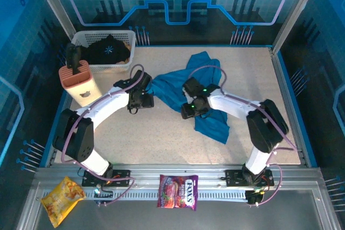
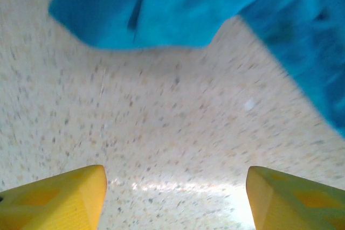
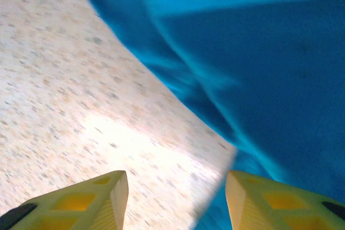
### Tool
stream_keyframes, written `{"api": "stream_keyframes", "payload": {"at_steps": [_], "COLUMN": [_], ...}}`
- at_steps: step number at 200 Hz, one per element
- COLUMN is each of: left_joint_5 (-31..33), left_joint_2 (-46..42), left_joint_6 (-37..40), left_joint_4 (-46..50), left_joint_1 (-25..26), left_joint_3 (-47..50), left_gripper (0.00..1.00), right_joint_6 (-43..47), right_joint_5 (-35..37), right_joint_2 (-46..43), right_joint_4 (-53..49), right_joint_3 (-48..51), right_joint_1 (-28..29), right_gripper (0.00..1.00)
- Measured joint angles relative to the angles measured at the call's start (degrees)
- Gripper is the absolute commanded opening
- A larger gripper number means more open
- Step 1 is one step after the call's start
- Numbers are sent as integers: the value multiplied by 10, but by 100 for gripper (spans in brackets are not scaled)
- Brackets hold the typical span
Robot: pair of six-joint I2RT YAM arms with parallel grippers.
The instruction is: Fold and stack the t-shirts
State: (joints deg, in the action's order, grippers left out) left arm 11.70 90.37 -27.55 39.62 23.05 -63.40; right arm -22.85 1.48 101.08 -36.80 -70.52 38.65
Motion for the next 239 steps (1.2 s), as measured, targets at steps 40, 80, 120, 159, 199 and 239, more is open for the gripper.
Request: {"api": "stream_keyframes", "payload": {"at_steps": [40,80,120,159,199,239], "left_joint_5": [0,8,12,15,16,24], "left_joint_2": [7,82,113,113,155,214], "left_joint_6": [-18,-25,-24,-22,-8,-6], "left_joint_4": [-29,-62,-70,-79,-80,-84], "left_joint_1": [-8,-35,-82,-101,-112,-115], "left_joint_3": [11,-16,-49,-67,-108,-121], "left_gripper": [71,70,70,61,44,49], "right_joint_6": [26,39,43,35,32,32], "right_joint_5": [-14,-20,-21,-30,-43,-48], "right_joint_2": [104,207,301,323,290,213], "right_joint_4": [9,2,-18,-27,-10,-4], "right_joint_3": [-125,-243,-341,-368,-312,-207], "right_joint_1": [32,32,29,20,18,18], "right_gripper": [54,52,31,0,0,0]}}
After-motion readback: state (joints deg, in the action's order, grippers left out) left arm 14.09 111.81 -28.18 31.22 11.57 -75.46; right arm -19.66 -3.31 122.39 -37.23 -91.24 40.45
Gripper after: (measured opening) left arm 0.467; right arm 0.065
